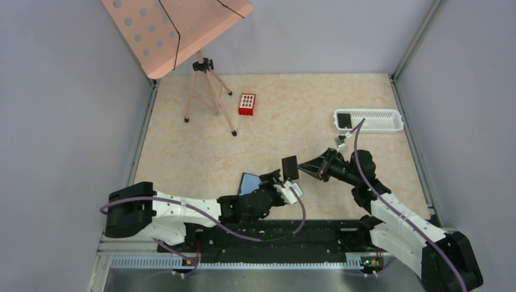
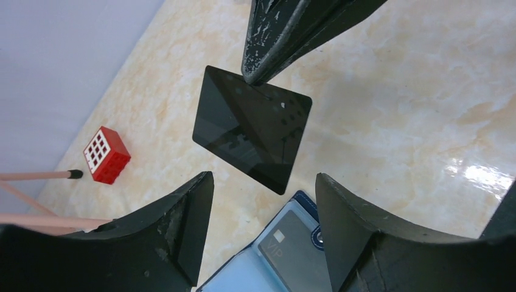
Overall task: Take the credit cards out of the card holder
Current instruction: Place the credit card in the storage box.
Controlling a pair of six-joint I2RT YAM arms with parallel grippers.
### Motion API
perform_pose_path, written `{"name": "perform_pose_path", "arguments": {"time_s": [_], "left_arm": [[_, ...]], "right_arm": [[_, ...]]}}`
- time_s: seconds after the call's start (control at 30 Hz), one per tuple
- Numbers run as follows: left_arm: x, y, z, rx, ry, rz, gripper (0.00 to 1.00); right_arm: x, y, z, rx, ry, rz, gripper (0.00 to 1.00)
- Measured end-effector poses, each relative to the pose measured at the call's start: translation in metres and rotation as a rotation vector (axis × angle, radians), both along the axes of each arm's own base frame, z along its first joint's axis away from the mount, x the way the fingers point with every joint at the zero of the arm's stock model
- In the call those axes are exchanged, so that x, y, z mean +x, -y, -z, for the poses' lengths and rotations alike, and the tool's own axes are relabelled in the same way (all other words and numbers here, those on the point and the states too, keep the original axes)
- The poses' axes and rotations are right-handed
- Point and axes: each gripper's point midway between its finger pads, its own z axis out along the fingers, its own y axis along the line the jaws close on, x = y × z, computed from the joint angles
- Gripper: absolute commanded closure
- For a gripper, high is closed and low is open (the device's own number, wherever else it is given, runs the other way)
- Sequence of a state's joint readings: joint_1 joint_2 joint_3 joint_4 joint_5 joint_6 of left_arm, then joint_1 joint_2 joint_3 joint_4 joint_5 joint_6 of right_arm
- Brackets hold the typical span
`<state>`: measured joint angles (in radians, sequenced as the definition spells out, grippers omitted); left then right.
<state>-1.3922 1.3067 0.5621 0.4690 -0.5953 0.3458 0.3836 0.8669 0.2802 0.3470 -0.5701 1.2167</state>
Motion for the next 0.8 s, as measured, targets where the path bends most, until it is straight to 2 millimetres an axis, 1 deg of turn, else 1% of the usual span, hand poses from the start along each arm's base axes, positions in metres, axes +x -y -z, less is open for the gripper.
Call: {"name": "perform_pose_path", "arguments": {"time_s": [0.2, 0.3, 0.4, 0.43, 0.47, 0.5, 0.57, 0.6, 0.67, 0.7, 0.73, 0.77, 0.8], "left_arm": [[0.007, 0.005, -0.004, 0.007, 0.045, -0.025, 0.34], [0.009, 0.008, -0.002, 0.016, 0.052, -0.032, 0.39], [0.009, 0.009, 0.002, 0.029, 0.06, -0.038, 0.51], [0.009, 0.008, 0.002, 0.033, 0.063, -0.041, 0.6], [0.01, 0.008, 0.002, 0.037, 0.067, -0.045, 0.72], [0.01, 0.007, 0.001, 0.039, 0.073, -0.049, 0.8], [0.011, 0.006, 0.0, 0.031, 0.073, -0.062, 0.94], [0.012, 0.005, -0.001, 0.03, 0.074, -0.07, 0.99], [0.012, 0.005, 0.0, 0.025, 0.067, -0.077, 1.0], [0.011, 0.005, 0.001, 0.02, 0.06, -0.078, 1.0], [0.01, 0.005, 0.001, 0.014, 0.053, -0.082, 1.0], [0.01, 0.005, 0.001, 0.005, 0.042, -0.086, 1.0], [0.01, 0.005, 0.001, -0.004, 0.029, -0.093, 1.0]], "right_arm": [[-0.001, 0.0, 0.001, 0.009, -0.013, 0.002, 1.0], [-0.002, 0.0, 0.003, 0.013, -0.025, 0.003, 1.0], [-0.002, 0.0, 0.002, 0.017, -0.027, 0.003, 1.0], [-0.002, 0.0, 0.002, 0.019, -0.027, 0.003, 1.0], [-0.003, 0.0, 0.003, 0.019, -0.028, 0.002, 1.0], [-0.003, 0.0, 0.004, 0.02, -0.031, 0.002, 1.0], [-0.004, 0.0, 0.005, 0.026, -0.03, 0.005, 1.0], [-0.004, 0.001, 0.006, 0.028, -0.031, 0.007, 1.0], [-0.004, 0.001, 0.006, 0.034, -0.028, 0.007, 1.0], [-0.004, 0.001, 0.005, 0.037, -0.019, 0.007, 0.97], [-0.004, 0.0, 0.004, 0.038, -0.011, 0.004, 0.89], [-0.004, 0.0, 0.003, 0.037, -0.002, 0.002, 0.84], [-0.004, 0.0, 0.003, 0.033, 0.011, -0.002, 0.76]]}}
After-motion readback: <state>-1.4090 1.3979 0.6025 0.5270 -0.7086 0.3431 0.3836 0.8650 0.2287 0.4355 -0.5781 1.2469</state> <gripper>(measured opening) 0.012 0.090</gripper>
